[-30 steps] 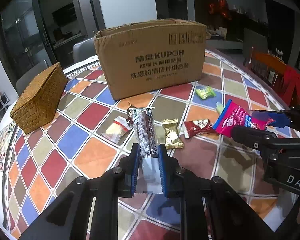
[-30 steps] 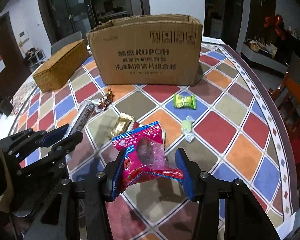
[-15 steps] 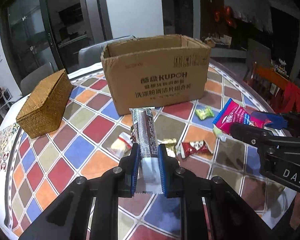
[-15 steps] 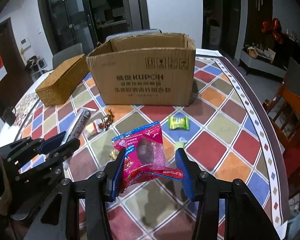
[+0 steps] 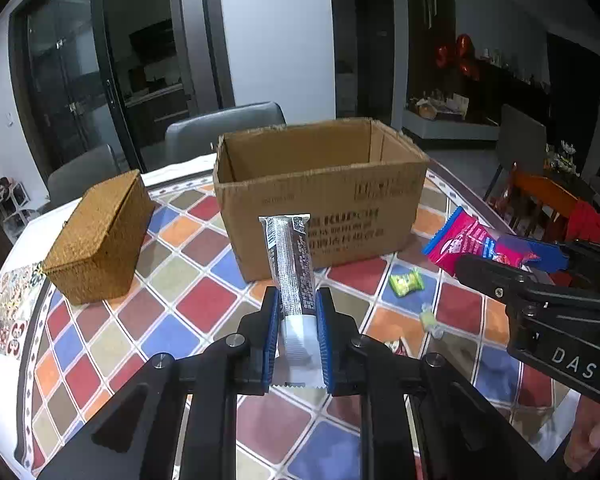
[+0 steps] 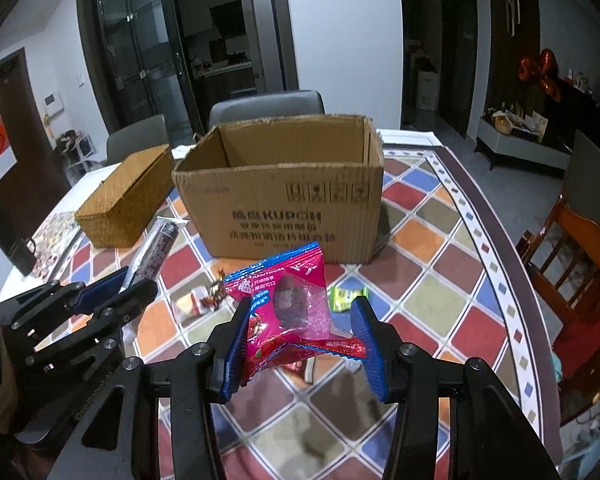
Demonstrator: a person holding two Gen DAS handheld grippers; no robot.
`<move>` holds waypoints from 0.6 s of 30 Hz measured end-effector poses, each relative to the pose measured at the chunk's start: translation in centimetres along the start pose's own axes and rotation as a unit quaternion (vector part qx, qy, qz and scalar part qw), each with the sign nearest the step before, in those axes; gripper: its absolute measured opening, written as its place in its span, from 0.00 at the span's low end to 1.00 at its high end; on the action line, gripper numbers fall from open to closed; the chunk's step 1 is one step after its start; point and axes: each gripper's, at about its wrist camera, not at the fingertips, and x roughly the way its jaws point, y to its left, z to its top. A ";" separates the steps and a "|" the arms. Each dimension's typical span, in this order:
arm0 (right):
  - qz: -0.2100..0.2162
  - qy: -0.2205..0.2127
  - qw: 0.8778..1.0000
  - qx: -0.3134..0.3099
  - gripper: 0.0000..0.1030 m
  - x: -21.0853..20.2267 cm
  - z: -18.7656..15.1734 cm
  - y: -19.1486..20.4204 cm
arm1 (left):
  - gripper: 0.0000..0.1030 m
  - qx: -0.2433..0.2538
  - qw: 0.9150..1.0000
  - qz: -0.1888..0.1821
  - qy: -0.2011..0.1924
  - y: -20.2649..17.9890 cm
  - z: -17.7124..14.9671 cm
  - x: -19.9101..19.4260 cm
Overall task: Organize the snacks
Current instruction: 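Lift and carry the bar and pink bag toward the cardboard box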
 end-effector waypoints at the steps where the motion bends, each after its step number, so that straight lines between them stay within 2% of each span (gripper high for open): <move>1: 0.000 -0.003 1.000 0.000 0.49 -0.1 0.3 0.0 | 0.19 -0.001 1.000 0.001 -0.002 0.1 0.3 0.0; 18: 0.002 -0.040 0.999 -0.003 0.49 -0.2 4.9 -0.7 | 0.19 -0.010 0.999 0.007 -0.031 0.8 4.9 0.4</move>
